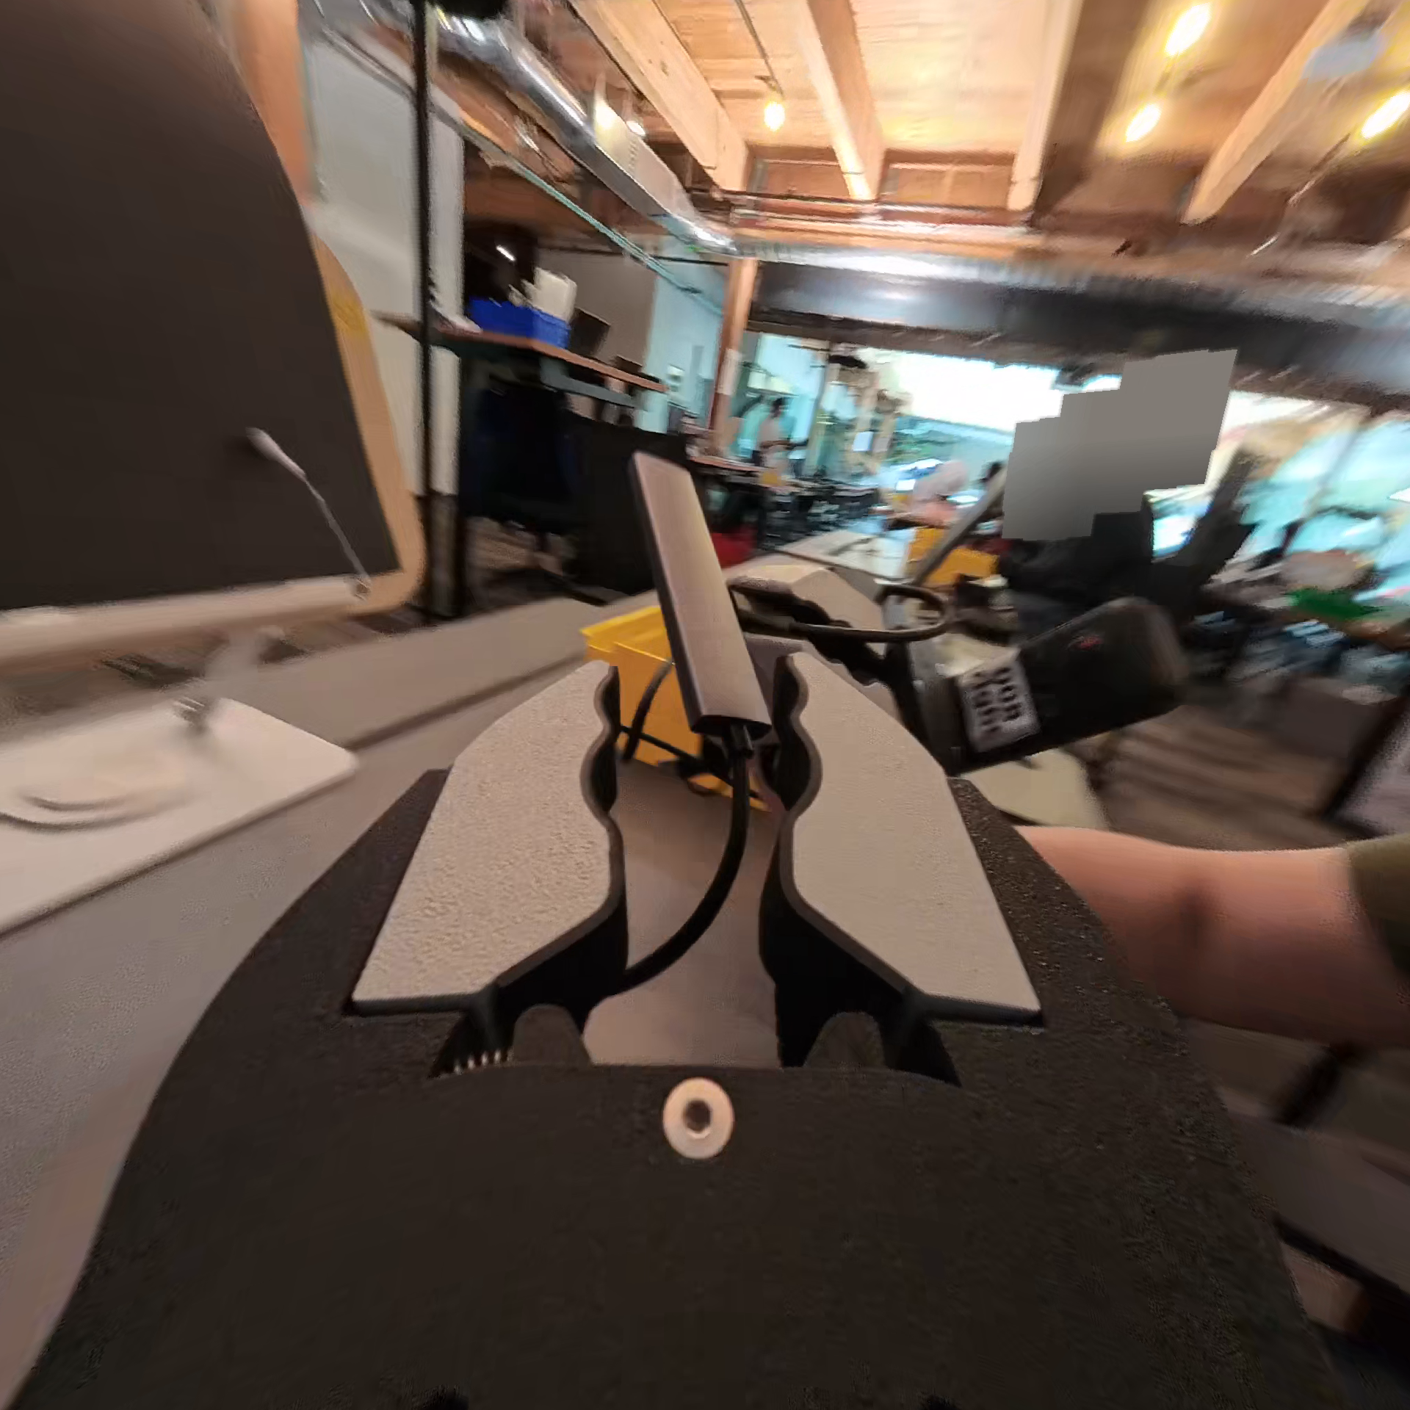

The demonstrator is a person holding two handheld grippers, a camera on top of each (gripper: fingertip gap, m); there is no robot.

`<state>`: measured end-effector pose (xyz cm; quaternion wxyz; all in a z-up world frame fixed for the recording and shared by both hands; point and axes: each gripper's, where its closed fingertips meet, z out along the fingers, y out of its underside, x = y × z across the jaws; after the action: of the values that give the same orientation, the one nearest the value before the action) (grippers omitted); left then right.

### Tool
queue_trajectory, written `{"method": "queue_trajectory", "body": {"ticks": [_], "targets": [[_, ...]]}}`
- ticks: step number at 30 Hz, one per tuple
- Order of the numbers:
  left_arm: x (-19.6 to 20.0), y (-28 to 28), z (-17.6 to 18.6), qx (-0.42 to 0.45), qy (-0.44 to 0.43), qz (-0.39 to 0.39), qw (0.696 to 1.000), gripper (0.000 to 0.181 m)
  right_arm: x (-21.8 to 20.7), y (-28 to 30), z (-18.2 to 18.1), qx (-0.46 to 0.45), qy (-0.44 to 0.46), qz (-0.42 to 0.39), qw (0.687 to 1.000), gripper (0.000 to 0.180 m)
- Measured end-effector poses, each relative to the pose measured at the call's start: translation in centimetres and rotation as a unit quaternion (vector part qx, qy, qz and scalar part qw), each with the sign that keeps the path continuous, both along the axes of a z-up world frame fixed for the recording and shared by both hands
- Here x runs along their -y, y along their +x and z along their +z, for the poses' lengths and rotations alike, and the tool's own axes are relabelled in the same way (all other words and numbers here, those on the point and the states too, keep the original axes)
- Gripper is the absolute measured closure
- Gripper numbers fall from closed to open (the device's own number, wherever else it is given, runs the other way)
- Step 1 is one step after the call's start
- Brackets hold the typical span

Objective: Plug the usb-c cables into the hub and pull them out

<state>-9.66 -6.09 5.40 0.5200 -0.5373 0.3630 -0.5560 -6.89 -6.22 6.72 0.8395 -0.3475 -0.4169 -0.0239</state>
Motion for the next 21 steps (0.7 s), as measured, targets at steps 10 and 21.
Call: {"method": "queue_trajectory", "body": {"ticks": [10,21], "targets": [[2.4,0.3,-1.6,-0.014,-0.107,-0.168,0.980,0.164,2.0,-2.1,-1.4,0.101,0.059,0.055,0.992,0.167],[2.6,0.4,-1.7,-0.015,-0.132,-0.186,0.974,0.165,1.9,-2.1,-1.5,0.078,0.025,0.078,0.994,0.167]]}}
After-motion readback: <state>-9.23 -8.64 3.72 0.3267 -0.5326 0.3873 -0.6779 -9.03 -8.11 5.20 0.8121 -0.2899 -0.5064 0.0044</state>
